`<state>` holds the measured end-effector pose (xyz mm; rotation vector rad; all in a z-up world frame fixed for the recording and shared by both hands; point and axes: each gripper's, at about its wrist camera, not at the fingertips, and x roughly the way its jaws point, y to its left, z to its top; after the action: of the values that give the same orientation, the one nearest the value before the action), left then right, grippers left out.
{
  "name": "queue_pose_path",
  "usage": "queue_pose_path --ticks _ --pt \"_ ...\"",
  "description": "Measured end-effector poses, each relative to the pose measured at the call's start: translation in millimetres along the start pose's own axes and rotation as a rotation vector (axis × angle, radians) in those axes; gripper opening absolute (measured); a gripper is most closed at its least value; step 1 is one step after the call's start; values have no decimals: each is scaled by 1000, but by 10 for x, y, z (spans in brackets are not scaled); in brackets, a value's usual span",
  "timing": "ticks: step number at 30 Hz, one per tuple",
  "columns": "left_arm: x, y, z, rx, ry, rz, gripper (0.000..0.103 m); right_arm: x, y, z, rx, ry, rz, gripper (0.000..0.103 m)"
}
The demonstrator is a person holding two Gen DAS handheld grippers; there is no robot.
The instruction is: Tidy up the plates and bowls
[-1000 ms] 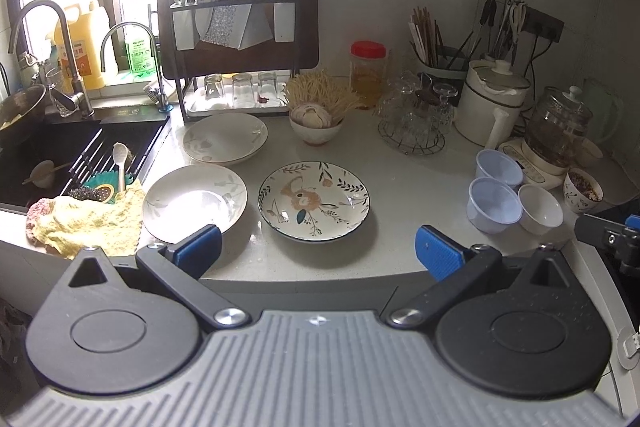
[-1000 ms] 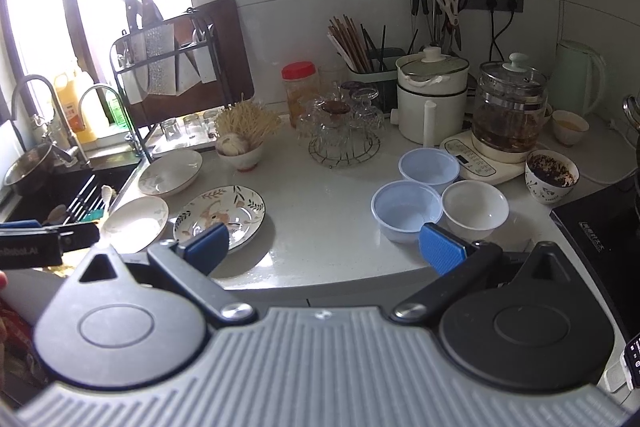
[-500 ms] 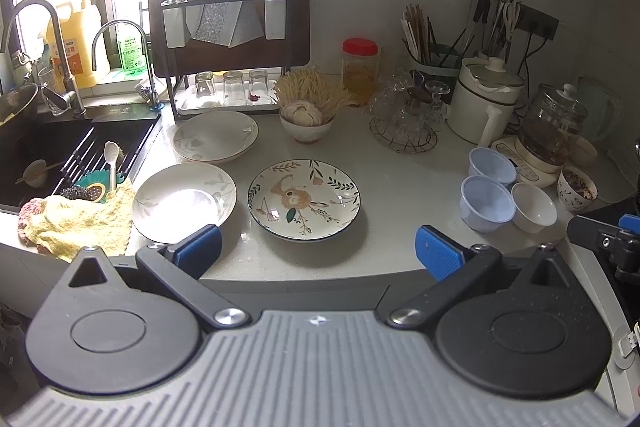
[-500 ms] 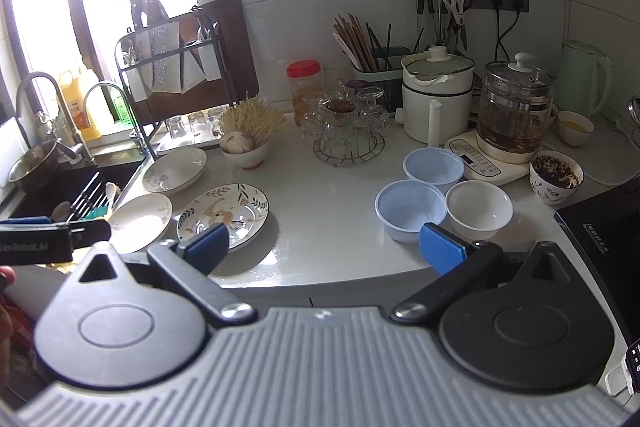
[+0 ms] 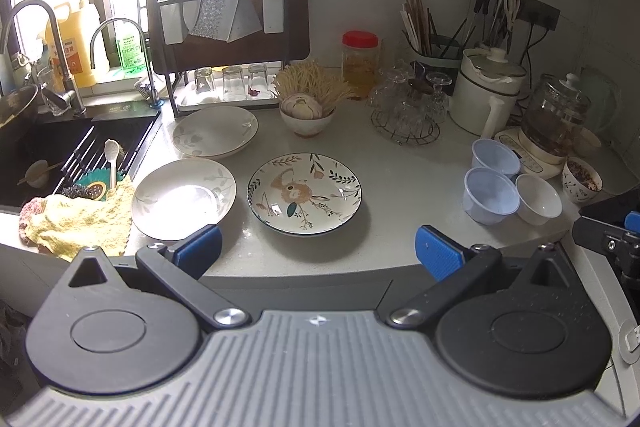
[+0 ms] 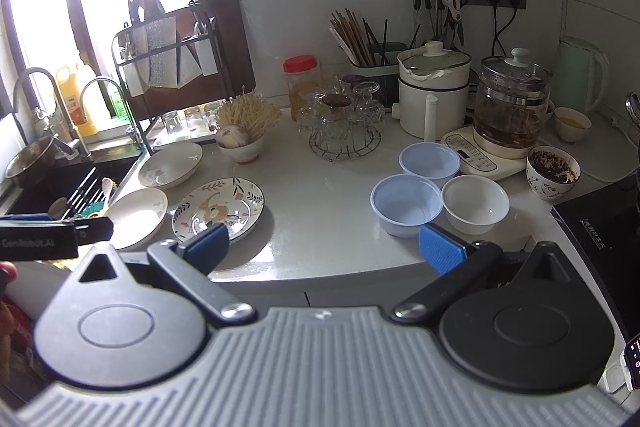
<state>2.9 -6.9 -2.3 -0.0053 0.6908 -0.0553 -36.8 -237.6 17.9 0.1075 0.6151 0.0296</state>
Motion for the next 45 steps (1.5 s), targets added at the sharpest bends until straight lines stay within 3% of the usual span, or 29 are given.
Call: queue_pose_path --ticks 26,38,45 --pt "152 59 -1 -32 46 -32 103 149 88 36 24 28 17 103" --pt "456 444 211 -42 68 -67 103 367 390 142 55 4 12 103" --pt "800 789 603 -9 71 -107 103 632 682 324 113 -6 -14 103"
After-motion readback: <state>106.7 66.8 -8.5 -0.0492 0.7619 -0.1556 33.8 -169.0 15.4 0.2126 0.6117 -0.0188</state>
